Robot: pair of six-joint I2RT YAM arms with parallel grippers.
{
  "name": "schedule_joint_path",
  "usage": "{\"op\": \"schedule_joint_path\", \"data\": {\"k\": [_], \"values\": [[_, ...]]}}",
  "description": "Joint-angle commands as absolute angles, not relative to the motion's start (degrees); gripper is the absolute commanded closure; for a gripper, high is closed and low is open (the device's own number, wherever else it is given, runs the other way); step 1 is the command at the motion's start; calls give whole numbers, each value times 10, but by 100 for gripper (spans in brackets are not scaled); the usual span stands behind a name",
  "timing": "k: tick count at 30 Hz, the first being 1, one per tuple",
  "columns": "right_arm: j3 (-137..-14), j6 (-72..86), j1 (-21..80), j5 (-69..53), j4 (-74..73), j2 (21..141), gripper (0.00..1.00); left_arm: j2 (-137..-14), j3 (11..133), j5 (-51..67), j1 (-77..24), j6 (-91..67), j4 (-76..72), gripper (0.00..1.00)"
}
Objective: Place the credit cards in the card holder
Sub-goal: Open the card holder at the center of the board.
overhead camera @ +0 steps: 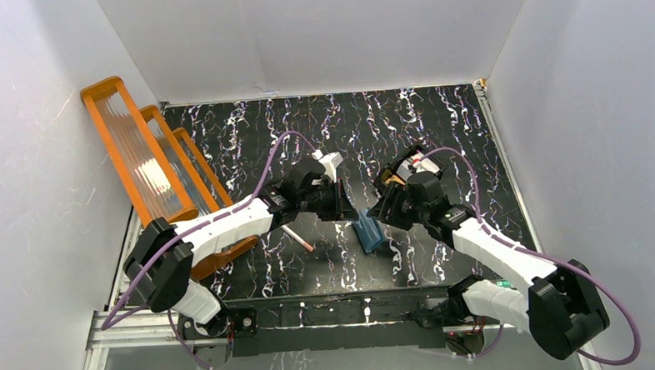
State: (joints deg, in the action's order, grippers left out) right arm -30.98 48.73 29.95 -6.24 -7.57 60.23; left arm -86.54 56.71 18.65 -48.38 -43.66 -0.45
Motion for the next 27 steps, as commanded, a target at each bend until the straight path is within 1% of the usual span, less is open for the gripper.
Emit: {"op": "schedule_joint_path", "data": {"k": [1,3,8,12,15,20,22,23,27], "values": [[-305,477,298,-64,-67,624,43,-864,560,177,-484,-425,10,100],[-303,472,298,-56,-69,635,48,-865,563,157,-484,-412,32,100],[-291,466,297,-58,-52,650,54,-866,561,101,-484,-381,87,100],[-289,463,298,-63,-42,649,60,-873,553,34,-484,-361,146,100],[-288,464,298,-63,-42,648,61,-882,549,-2,-484,-352,172,100],[-285,469,297,-71,-36,638,54,-904,547,-31,-484,-343,189,100],[-283,470,298,-72,-34,634,54,-912,548,-34,-484,-341,189,100],[-282,471,298,-71,-33,632,55,-916,549,-36,-484,-341,189,100],[-276,473,298,-70,-31,634,64,-930,551,-41,-484,-337,188,100]]}}
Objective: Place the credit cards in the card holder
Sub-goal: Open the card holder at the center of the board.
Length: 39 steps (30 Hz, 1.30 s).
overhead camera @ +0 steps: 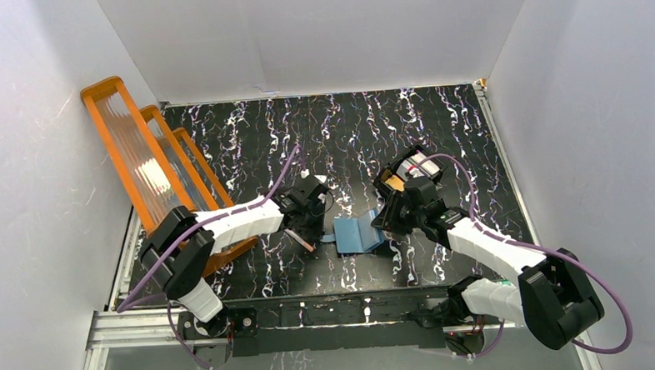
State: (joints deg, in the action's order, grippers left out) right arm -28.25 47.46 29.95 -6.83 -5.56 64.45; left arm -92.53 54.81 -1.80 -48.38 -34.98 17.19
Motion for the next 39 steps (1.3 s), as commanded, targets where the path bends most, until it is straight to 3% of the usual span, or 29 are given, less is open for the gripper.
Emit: {"op": "schedule_joint_path", "data": {"k": [1,11,15,21,31,37,39], "values": [[-275,474,298,-70,-32,634,65,-933,550,-42,-484,-336,187,100],[-275,479,297,-74,-22,614,61,-948,551,-47,-484,-332,186,100],[-268,479,297,-82,-8,628,75,-950,551,-44,-484,-335,184,100],[-261,474,296,-61,-18,638,78,-952,562,-37,-484,-336,183,100],[-257,476,293,-57,-21,606,93,-880,614,4,-482,-356,192,56],[-253,491,292,-65,-14,597,92,-868,584,51,-482,-357,144,35],[-254,500,291,-67,-15,594,82,-881,573,74,-482,-352,124,32]]}}
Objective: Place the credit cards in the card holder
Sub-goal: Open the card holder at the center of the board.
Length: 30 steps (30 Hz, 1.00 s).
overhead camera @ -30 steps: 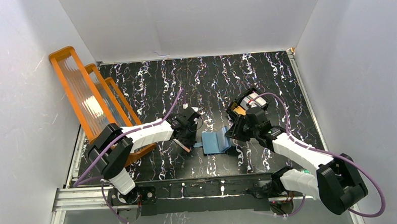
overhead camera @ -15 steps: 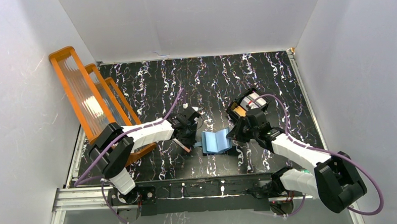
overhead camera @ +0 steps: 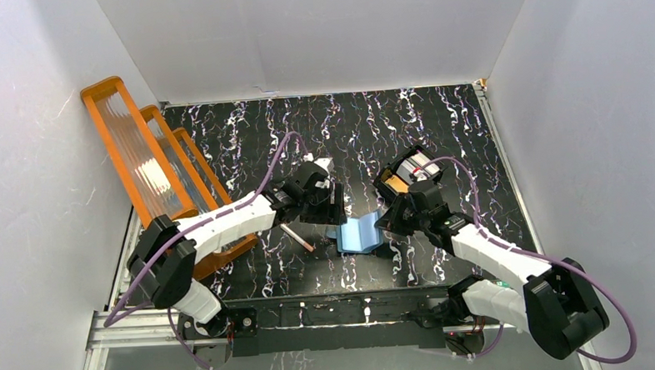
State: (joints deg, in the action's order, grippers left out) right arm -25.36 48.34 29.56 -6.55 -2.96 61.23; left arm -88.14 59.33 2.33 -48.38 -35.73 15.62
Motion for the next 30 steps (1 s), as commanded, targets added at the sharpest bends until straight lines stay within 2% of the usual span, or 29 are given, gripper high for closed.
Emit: {"op": "schedule_joint_path", "data": {"k": [1,2,4,6,10,12,17,23,30], "values": [[-254,501,291,-68,-16,591,75,-889,566,81,-482,-352,116,31],[-255,502,291,-69,-18,588,68,-898,564,82,-482,-354,113,31],[-253,503,291,-70,-20,576,64,-916,564,82,-482,-353,113,31],[-250,504,291,-69,-20,565,71,-933,565,76,-482,-349,116,32],[-244,499,289,-67,-16,565,91,-954,566,68,-482,-340,119,32],[-241,497,288,-66,-15,576,95,-960,566,67,-481,-339,118,32],[-238,491,287,-50,-22,596,95,-961,564,64,-482,-339,120,33],[-237,465,286,-14,-55,608,90,-952,569,48,-481,-338,132,35],[-223,463,285,-9,-48,610,91,-944,539,138,-463,-361,61,36]]}}
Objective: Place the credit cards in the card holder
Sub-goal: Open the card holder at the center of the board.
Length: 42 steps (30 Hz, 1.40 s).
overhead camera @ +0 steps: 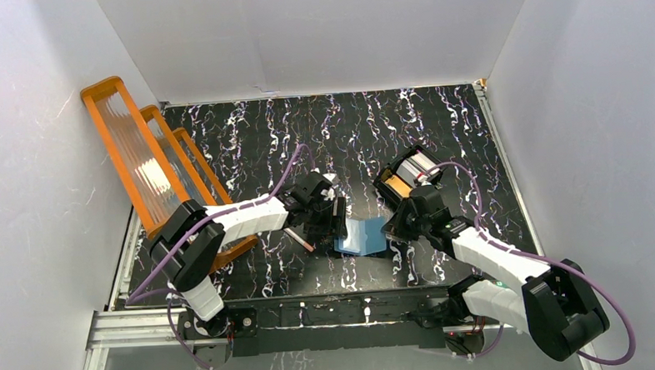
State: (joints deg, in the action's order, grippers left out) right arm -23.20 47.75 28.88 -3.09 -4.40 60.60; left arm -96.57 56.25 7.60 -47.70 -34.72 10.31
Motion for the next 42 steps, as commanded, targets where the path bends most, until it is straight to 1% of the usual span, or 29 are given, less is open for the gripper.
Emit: {"op": "schedule_joint_path", "data": {"k": [1,2,4,8,9,12,13,15,16,21,23,26,27,30,31,32,34,35,36,38,40,42], "values": [[-222,462,284,-5,-50,610,91,-937,529,157,-458,-368,43,36],[-220,461,284,-4,-49,609,91,-930,517,176,-453,-376,20,39],[-215,461,282,-9,-43,605,91,-915,489,215,-440,-395,-26,50],[-211,461,281,-14,-38,600,91,-905,450,257,-421,-424,-96,66],[-211,459,281,-14,-38,600,91,-905,449,264,-420,-426,-104,69],[-212,457,279,-14,-38,602,91,-903,444,281,-419,-429,-124,71],[-211,458,279,-17,-36,603,91,-902,442,286,-419,-431,-138,73],[-209,458,279,-19,-31,604,90,-902,436,297,-419,-434,-157,80],[-208,459,279,-22,-29,603,90,-903,435,302,-419,-435,-164,82],[-210,460,279,-27,-26,601,88,-916,432,316,-419,-439,-174,82],[-212,460,278,-27,-26,598,88,-922,432,322,-419,-440,-178,79],[-212,460,278,-30,-26,598,88,-930,434,323,-419,-443,-185,67],[-212,460,278,-31,-25,598,88,-933,435,323,-419,-443,-185,65],[-212,461,278,-34,-24,599,88,-944,440,323,-419,-442,-183,64],[-212,461,278,-34,-24,598,88,-947,440,323,-419,-441,-183,64],[-212,462,278,-35,-24,599,88,-949,442,323,-419,-441,-183,68],[-216,461,278,-38,-26,598,87,-948,440,321,-419,-441,-184,80],[-219,463,278,-38,-31,596,85,-945,438,318,-419,-441,-185,86],[-226,463,278,-38,-42,596,82,-942,438,316,-419,-441,-185,91],[-251,464,279,-33,-84,589,68,-933,437,312,-419,-439,-183,99],[-287,462,278,-22,-140,579,56,-922,438,302,-419,-437,-175,100],[-325,462,278,-23,-185,565,48,-909,439,288,-419,-434,-164,100]]}}
